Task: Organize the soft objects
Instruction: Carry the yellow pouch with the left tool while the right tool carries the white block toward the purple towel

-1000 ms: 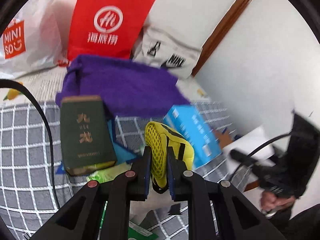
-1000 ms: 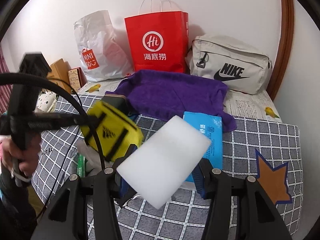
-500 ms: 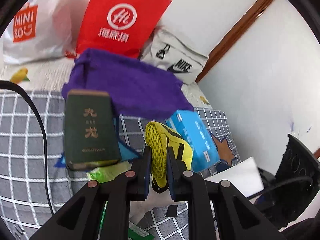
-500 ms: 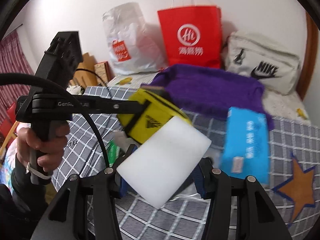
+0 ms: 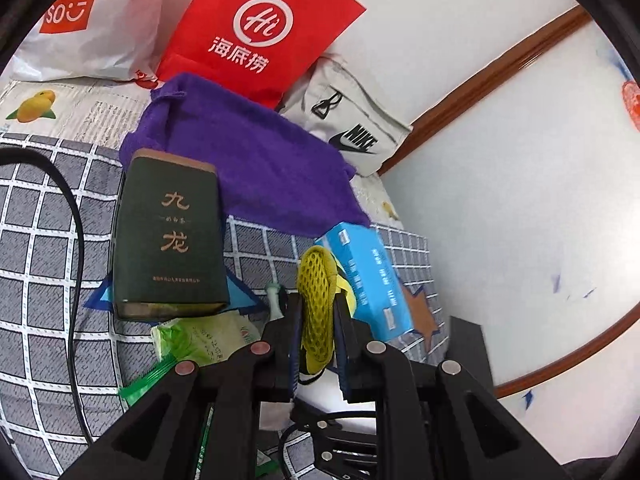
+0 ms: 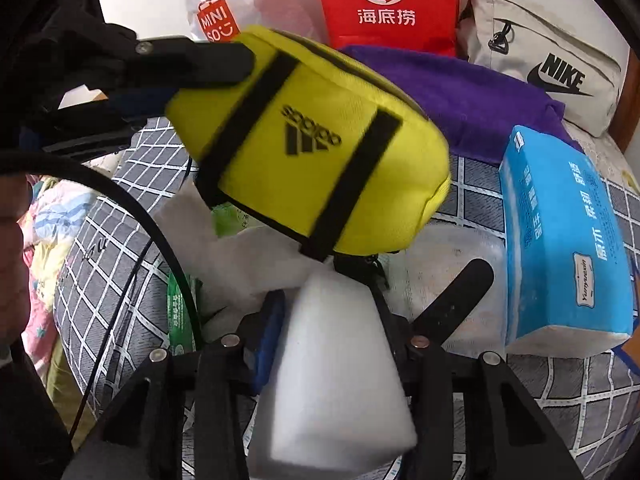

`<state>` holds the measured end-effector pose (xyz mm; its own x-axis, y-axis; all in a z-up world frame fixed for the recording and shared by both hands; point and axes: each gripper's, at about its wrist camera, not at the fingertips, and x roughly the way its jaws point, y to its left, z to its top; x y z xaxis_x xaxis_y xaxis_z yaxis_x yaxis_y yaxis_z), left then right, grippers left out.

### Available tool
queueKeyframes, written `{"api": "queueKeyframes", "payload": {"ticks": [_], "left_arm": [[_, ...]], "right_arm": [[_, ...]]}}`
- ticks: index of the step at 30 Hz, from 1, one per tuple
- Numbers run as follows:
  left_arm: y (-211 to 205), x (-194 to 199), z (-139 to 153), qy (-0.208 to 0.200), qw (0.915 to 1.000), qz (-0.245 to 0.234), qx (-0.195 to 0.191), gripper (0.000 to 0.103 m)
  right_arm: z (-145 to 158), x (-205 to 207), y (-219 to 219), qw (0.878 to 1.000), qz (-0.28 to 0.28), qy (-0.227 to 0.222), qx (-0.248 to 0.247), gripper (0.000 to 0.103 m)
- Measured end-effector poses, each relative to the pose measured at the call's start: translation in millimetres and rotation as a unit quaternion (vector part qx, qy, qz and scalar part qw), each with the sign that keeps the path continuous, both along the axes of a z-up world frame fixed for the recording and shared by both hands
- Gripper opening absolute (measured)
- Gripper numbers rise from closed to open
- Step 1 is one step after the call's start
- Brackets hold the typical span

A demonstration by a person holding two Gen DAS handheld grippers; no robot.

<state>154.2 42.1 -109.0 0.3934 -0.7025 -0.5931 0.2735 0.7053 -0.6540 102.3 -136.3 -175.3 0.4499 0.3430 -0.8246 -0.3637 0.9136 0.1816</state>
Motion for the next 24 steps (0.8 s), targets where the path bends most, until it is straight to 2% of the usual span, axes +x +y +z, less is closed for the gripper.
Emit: {"api": "queueKeyframes", "payload": {"ticks": [5, 11, 24], "left_arm": [[8, 0, 6, -0.009, 0.9999, 0.012, 0.009, 0.014], [21, -1, 14, -0.019, 0.9995, 0.024, 0.007, 0.014], [25, 15, 48, -0.060, 0.9971, 0.041, 0.022, 0.014]], "right_arm": [[12, -6, -2, 1.000, 0.009, -0.015, 0.007, 0.041], [17, -6, -14, 0.999, -0.001, -0.013, 0.031, 0.041], [70, 3, -44, 0.998, -0.013, -0.058, 0.031, 0.040]]}}
